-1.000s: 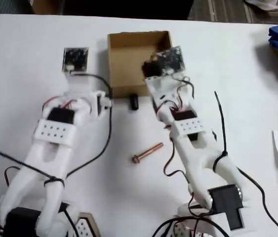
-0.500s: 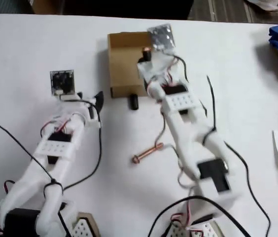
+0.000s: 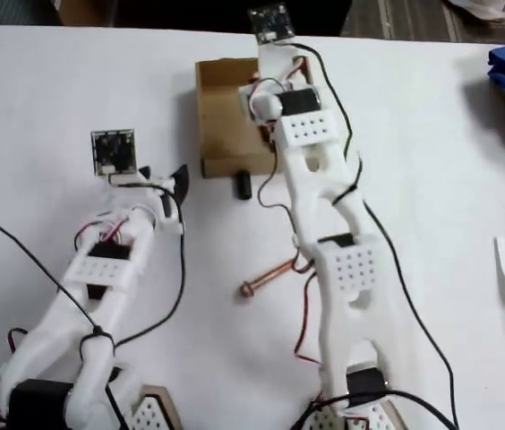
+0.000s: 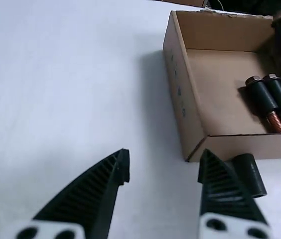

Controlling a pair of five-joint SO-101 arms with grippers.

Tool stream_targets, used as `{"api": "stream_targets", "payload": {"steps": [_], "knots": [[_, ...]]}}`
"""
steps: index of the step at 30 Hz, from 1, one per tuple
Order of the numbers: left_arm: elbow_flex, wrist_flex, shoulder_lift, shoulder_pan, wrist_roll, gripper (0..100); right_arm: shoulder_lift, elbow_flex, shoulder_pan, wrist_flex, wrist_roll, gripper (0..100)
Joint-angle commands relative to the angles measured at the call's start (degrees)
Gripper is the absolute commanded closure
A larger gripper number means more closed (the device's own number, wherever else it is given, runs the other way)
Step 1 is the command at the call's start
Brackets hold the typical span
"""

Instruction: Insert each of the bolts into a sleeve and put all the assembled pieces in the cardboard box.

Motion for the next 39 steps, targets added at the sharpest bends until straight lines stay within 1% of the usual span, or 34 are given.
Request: {"api": "stream_targets", "payload": {"steps": [1, 5, 9, 26, 39], "knots": [[-0.22, -1.05, -2.2, -0.18, 0.53, 76, 4.62, -12.75, -1.71, 3.82, -0.44, 97.8], [-0.22, -0.97, -2.11, -0.18, 0.53, 76, 10.68, -18.37, -1.98, 4.18, -0.53, 97.8], [-0.22, -0.97, -2.11, -0.18, 0.53, 76, 13.93, -20.92, -1.98, 4.18, -0.53, 97.8], [-0.22, -0.97, -2.11, -0.18, 0.53, 76, 19.12, -21.01, -1.98, 3.91, -0.53, 97.5], [-0.22, -0.88, -2.11, -0.18, 0.53, 76, 19.21, -21.1, -2.07, 3.91, -0.53, 97.4]]}}
